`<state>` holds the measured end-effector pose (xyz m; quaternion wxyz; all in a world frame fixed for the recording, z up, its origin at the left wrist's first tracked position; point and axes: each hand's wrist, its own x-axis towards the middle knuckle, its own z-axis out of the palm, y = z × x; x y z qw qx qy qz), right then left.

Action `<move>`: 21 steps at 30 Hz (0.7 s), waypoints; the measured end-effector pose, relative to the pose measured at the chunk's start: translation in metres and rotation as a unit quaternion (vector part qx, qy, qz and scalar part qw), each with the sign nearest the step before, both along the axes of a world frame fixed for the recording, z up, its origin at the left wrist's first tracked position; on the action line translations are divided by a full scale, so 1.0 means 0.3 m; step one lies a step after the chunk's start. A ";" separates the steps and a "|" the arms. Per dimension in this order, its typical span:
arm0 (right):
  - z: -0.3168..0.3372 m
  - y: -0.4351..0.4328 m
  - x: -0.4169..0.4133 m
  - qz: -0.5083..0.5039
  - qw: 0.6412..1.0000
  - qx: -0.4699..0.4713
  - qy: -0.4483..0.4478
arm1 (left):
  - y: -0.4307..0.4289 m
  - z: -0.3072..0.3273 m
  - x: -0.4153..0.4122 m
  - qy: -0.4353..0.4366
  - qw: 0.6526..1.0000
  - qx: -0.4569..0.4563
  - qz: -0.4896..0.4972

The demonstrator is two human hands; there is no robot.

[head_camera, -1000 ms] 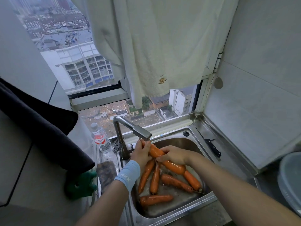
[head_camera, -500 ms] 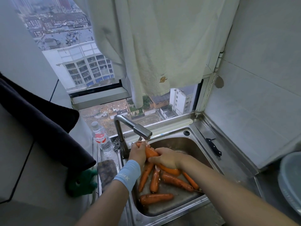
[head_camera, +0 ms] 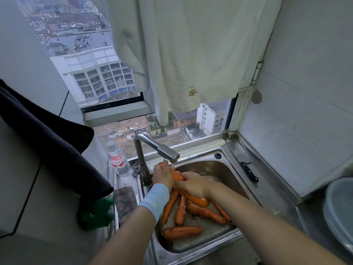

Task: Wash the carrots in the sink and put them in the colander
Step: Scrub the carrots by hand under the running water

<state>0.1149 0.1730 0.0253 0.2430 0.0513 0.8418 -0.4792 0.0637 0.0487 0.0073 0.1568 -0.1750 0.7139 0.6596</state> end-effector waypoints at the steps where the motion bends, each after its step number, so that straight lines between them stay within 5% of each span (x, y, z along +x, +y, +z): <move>1: 0.002 0.000 -0.001 -0.005 1.000 -0.005 -0.005 | -0.001 0.010 0.003 0.004 1.000 -0.010 0.001; 6: -0.003 0.059 0.003 -0.033 0.998 -0.032 -0.050 | -0.040 -0.008 0.033 -0.059 0.974 0.199 -0.089; 16: 0.001 0.030 0.013 -0.002 1.000 0.014 -0.016 | 0.013 0.008 0.009 -0.009 1.000 0.008 -0.014; 21: -0.001 0.058 0.016 -0.034 0.999 -0.023 -0.035 | -0.024 0.019 0.029 -0.061 0.979 0.173 -0.088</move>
